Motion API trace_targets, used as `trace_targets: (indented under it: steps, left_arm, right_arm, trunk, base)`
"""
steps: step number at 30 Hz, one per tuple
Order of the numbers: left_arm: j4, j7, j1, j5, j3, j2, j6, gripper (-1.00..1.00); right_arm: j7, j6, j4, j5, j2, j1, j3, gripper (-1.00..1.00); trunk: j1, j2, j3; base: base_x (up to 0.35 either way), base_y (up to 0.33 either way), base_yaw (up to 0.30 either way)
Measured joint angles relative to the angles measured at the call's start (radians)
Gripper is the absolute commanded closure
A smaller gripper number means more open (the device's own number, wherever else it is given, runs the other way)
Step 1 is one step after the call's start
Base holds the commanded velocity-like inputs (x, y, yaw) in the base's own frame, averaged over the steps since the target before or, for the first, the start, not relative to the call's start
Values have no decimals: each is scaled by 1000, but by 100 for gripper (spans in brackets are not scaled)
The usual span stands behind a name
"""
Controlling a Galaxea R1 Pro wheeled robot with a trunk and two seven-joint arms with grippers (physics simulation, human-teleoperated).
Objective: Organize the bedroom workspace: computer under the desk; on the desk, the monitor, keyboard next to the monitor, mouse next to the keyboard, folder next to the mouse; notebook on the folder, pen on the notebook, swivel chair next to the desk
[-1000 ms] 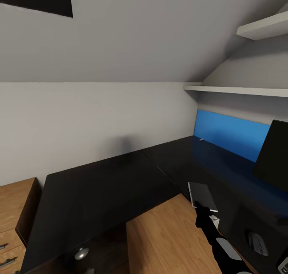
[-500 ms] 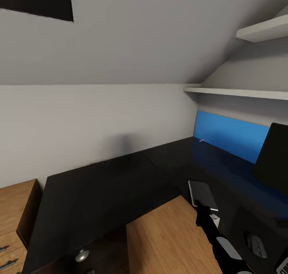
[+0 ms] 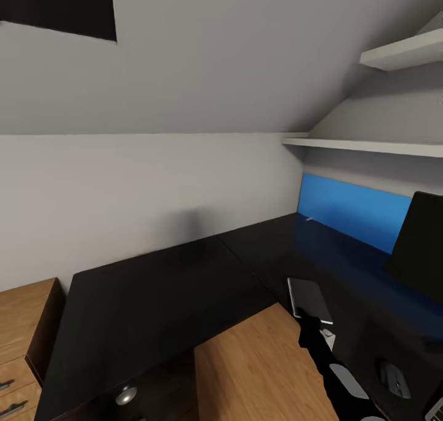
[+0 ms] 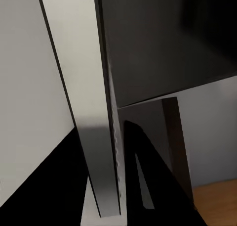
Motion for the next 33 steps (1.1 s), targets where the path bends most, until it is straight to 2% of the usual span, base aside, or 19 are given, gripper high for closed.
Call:
trace_targets:
  steps: [11, 16, 20, 33]
  left_arm:
    - [0, 0, 0, 0, -1, -1, 0, -100]
    - [0, 0, 0, 0, -1, -1, 0, -100]
    - [0, 0, 0, 0, -1, -1, 0, -100]
    - [0, 0, 0, 0, 0, -1, 0, -100]
  right_arm:
    - [0, 1, 0, 1, 1, 0, 5, 100]
    - [0, -1, 0, 2, 2, 0, 50, 100]
    - [0, -2, 0, 2, 1, 0, 64, 100]
    - [0, -2, 0, 2, 0, 0, 70, 100]
  trunk:
    - [0, 0, 17]
    - [0, 0, 25]
    - [0, 0, 31]
    - [0, 0, 52]
  base:
    - [0, 0, 0]
    - [0, 0, 0]
    - [0, 0, 0]
    - [0, 0, 0]
